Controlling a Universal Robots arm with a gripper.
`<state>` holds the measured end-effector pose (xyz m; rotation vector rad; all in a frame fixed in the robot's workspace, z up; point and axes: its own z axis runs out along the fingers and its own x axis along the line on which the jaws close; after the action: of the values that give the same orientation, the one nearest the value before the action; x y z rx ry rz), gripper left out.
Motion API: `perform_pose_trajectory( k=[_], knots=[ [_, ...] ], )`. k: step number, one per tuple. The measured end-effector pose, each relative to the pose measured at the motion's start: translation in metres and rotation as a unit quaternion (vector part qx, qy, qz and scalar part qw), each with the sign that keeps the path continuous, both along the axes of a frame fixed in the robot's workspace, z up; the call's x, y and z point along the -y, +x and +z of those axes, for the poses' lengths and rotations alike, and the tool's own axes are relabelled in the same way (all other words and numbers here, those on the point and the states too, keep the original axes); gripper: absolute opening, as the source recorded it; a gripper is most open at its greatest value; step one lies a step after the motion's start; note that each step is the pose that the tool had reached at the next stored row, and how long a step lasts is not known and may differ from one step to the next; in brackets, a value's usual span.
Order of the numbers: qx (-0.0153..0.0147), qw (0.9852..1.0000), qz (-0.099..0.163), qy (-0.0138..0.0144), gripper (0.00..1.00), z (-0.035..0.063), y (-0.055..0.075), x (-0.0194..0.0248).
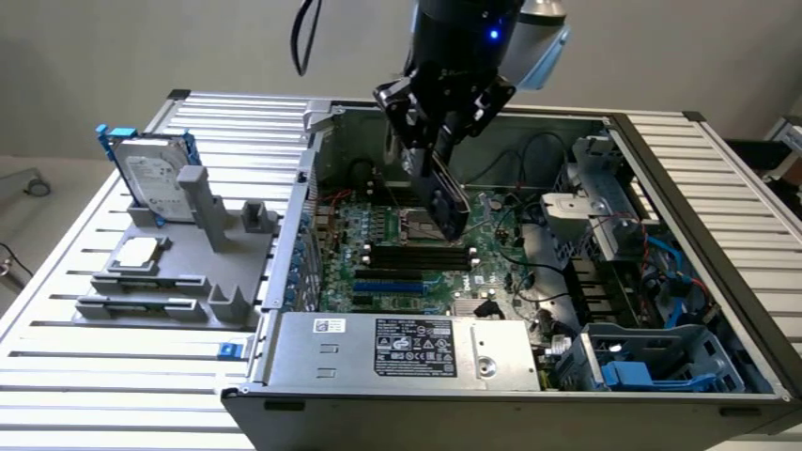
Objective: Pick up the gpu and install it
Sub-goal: 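Insert the gpu into the slot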
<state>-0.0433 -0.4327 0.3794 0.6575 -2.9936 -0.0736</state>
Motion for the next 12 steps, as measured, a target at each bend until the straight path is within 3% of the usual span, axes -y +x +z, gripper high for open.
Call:
perform_pose_trajectory(
  k=[6,12],
  knots=[
    [0.0,0.9985,0.054,0.0,0.27,-0.0046,0.0,0.0],
    [0.0002,0.994,0.109,-0.0001,0.27,-0.0088,0.0,0.0]
  ],
)
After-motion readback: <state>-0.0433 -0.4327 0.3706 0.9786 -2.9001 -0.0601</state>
